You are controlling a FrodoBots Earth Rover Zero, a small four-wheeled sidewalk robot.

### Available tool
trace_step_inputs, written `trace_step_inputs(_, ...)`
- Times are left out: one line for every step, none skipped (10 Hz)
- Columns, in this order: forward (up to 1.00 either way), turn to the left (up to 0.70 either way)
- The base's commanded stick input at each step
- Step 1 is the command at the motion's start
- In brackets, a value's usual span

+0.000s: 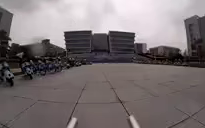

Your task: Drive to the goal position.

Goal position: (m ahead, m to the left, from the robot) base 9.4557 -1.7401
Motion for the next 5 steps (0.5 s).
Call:
trace_step_inputs(1.0,0.0)
trace_step_inputs(1.0,0.0)
trace_step_inputs(1.0,0.0)
trace_step_inputs(1.0,0.0)
trace_step_inputs(1.0,0.0)
